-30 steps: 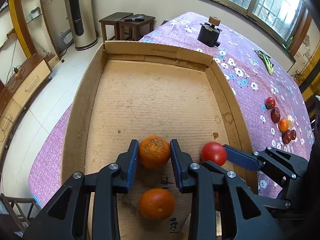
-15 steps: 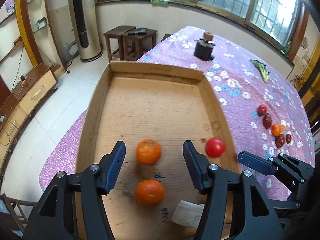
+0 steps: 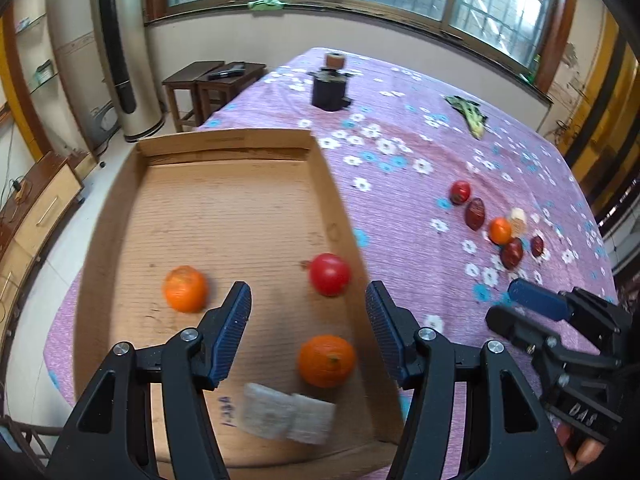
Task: Organize fruits
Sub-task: 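Open both tools and move them back to the remaining fruits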
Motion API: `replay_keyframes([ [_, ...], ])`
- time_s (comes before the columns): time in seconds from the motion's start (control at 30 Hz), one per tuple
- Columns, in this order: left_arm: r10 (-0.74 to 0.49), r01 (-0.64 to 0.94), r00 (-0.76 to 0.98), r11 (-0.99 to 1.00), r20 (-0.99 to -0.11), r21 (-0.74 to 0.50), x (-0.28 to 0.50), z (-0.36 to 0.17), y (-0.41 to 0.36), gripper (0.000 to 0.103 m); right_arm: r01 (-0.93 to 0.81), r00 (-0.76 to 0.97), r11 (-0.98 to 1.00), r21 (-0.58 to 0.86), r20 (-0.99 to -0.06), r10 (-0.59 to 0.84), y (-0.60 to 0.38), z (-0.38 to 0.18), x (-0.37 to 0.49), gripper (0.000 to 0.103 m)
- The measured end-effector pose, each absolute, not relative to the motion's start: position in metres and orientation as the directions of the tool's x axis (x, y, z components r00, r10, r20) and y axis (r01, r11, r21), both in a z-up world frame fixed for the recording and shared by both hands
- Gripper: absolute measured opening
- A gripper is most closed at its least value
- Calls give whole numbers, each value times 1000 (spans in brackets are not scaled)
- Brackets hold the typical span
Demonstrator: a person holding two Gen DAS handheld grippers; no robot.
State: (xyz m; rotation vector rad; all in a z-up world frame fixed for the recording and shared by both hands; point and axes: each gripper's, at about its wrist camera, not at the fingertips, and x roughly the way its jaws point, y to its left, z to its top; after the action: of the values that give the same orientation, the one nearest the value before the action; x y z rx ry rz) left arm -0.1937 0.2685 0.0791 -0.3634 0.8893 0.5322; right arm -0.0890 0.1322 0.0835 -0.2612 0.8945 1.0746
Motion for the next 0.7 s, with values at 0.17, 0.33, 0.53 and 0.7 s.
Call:
replay_keyframes([
  [0.17, 263, -545, 526, 834, -809, -83, -182, 81, 252, 59, -814, 219, 537, 223, -738, 639, 103, 84, -71, 44],
  [0.33, 235, -505, 539, 859, -809, -87, -170, 82, 234, 59, -781, 251, 583, 225, -742, 622, 77, 82, -54, 44],
  [0.53, 204, -470, 545, 878, -813, -94, -155, 81, 216, 59, -753, 278, 619, 222, -745, 606, 59, 79, -44, 45],
  [0.7, 176, -432, 551, 897, -816, -98, -143, 79, 201, 59, -732, 296, 644, 223, -747, 596, 45, 78, -35, 45],
])
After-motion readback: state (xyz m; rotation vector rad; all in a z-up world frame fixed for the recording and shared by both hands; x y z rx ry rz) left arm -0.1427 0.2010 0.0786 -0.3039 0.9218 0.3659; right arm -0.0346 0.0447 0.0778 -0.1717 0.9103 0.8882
